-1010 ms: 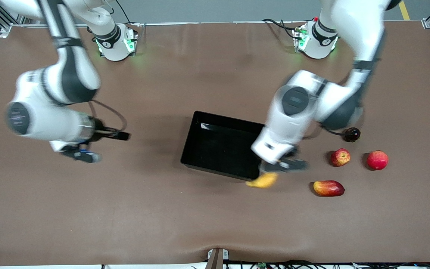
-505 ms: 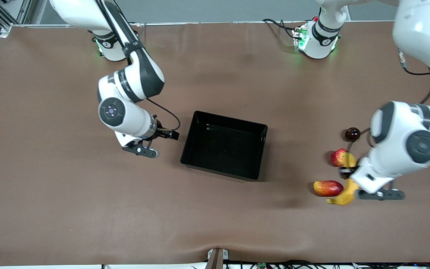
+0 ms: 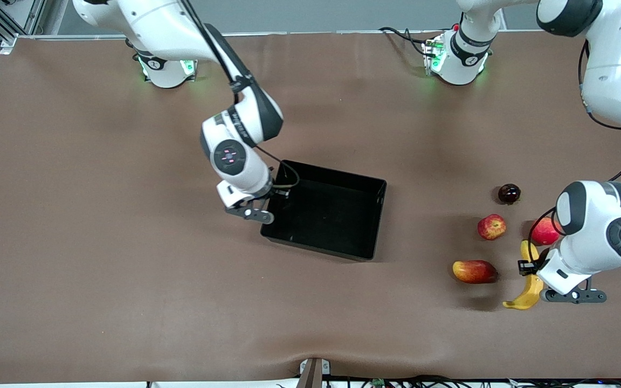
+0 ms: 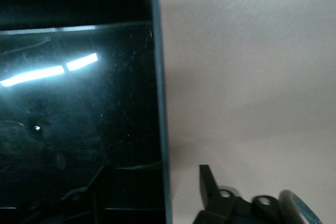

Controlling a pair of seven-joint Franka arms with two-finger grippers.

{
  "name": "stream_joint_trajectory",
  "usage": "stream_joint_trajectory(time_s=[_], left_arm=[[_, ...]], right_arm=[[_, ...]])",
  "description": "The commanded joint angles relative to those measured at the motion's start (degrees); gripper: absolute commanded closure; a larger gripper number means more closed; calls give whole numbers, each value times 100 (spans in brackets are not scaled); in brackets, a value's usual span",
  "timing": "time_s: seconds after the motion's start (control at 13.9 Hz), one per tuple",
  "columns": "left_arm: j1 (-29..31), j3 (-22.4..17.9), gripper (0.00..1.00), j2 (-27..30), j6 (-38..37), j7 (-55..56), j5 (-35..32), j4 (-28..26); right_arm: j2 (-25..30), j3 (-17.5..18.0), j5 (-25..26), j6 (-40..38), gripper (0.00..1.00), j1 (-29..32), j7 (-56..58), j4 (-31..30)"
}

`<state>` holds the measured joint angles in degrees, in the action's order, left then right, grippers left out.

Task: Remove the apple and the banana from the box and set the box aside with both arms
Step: 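Set the banana beside the mango while the right gripper grips the tray rim, then drag the black tray away from the fruits while the left gripper withdraws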

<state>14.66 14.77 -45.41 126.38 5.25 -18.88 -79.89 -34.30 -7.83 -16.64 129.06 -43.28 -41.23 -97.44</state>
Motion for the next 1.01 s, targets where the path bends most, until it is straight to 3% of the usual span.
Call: stream_joint_trajectory(time_s=[0.0, 0.22, 0.29, 0.36, 0.43, 0.65, 0.94], left_arm=[[72, 9, 100, -160, 114, 99, -142, -27], [81, 9, 99, -380, 114, 99, -142, -27], [81, 0, 82, -424, 114, 47, -142, -27], [81, -52, 52, -425, 114, 38, -142, -27], [81, -53, 2, -399, 106, 64, -142, -18], [116, -44, 0, -162, 45, 12, -142, 17], [99, 26, 0, 601, -570, -6, -81, 52]], right_arm=[[-33, -87, 20, -4, 100, -31, -61, 58], [37, -104, 20, -82, 100, 39, -43, 76], [124, -122, 20, -126, 100, 65, -17, 76], [256, -122, 20, -353, 100, 161, -17, 93], [431, -130, 20, -642, 100, 319, 9, 128], [1090, -131, 29, -1600, 100, 1083, 569, 137], [1636, -174, 203, -2682, 100, 2260, 1957, 85]])
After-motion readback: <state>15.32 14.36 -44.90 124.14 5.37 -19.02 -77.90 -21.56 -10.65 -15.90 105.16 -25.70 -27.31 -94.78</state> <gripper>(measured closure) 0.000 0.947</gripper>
